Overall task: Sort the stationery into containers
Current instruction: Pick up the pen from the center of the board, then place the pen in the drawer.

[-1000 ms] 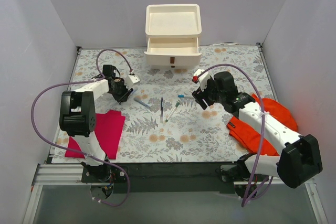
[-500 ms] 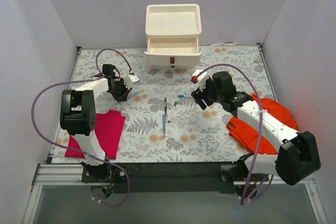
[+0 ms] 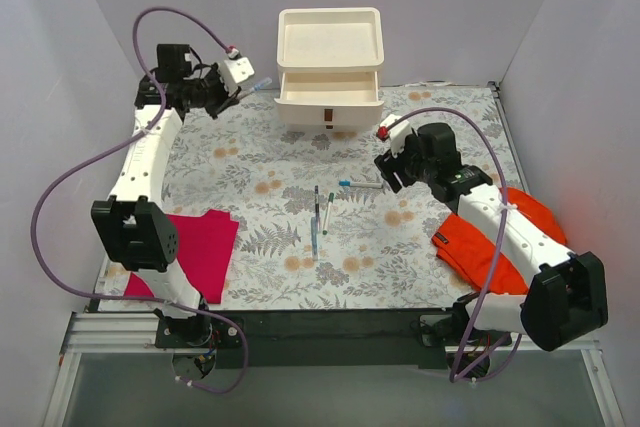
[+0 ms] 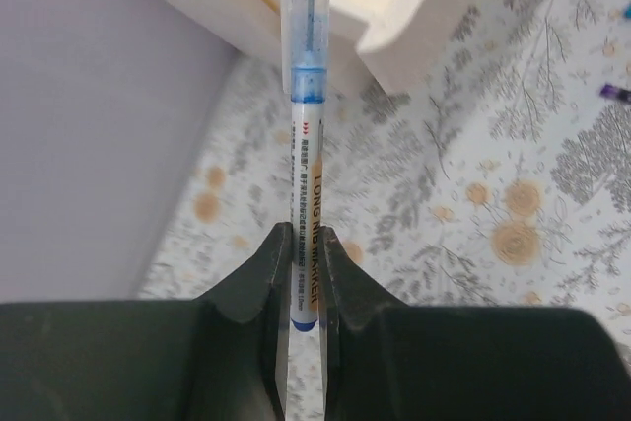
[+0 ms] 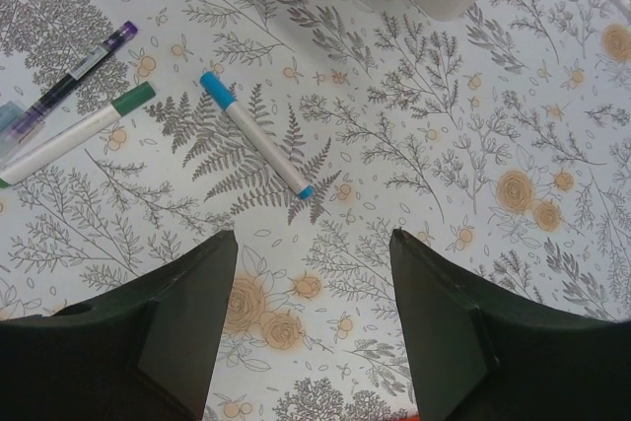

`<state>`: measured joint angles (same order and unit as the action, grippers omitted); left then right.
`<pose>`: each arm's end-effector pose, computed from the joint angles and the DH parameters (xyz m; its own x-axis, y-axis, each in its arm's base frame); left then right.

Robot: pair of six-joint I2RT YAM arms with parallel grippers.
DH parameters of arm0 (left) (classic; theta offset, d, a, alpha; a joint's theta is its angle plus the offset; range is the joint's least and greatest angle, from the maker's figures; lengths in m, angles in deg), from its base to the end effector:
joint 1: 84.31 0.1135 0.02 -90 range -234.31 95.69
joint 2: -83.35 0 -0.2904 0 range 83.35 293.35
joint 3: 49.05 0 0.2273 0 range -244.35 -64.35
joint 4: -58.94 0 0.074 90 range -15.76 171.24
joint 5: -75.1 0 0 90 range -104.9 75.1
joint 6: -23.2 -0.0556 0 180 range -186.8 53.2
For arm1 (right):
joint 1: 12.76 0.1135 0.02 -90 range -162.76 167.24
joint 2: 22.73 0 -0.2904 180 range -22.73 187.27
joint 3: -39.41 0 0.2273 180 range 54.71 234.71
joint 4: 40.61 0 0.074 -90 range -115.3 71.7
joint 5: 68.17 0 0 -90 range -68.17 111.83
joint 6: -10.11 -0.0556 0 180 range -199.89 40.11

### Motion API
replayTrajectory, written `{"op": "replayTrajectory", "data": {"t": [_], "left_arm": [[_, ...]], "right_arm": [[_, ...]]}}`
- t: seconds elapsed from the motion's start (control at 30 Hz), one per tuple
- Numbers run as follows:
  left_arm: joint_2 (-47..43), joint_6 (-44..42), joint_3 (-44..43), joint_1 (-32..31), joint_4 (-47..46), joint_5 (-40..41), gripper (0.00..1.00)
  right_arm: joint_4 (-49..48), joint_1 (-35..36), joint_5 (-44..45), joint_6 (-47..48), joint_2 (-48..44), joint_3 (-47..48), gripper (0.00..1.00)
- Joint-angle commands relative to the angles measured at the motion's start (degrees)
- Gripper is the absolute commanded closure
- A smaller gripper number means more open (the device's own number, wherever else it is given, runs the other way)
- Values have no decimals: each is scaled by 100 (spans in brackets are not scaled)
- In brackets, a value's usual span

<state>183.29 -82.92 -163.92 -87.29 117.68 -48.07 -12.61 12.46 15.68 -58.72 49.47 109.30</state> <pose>0.3747 -0.0500 0.3747 -0.5426 0.2610 -0.7984 0.6125 0.7733 -0.1635 0.2417 0.1204 0.3156 -0.2425 -0.5111 -0.8246 -0.6380 0.7244 -0.2614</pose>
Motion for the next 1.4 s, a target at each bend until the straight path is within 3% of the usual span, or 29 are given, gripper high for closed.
{"op": "replayTrajectory", "data": {"t": [0.0, 0.13, 0.33, 0.53, 1.13, 1.27, 1.37], "left_arm": [[-406, -506, -1081, 35, 666, -787, 100], [-116, -383, -1521, -105, 201, -1043, 100], [69, 21, -1021, -614, -1451, -1148, 98], [359, 12, -1003, -1116, -1777, -1113, 98], [1185, 250, -1064, -1477, -2279, -700, 92], [1309, 285, -1126, -1521, -2357, -603, 83], [1221, 337, -968, -1565, -2594, -472, 68]], "right_arm": [[-170, -148, -53, -78, 144, 386, 28], [-170, -236, -132, -174, 303, 491, 28], [-197, -280, -150, -183, 373, 562, 28], [-337, -342, -123, -245, 242, 395, 28], [-390, -526, -193, -271, 4, -18, 28], [-390, -561, -220, -271, -66, -97, 28], [-390, -596, -220, -271, -119, -159, 28]]}}
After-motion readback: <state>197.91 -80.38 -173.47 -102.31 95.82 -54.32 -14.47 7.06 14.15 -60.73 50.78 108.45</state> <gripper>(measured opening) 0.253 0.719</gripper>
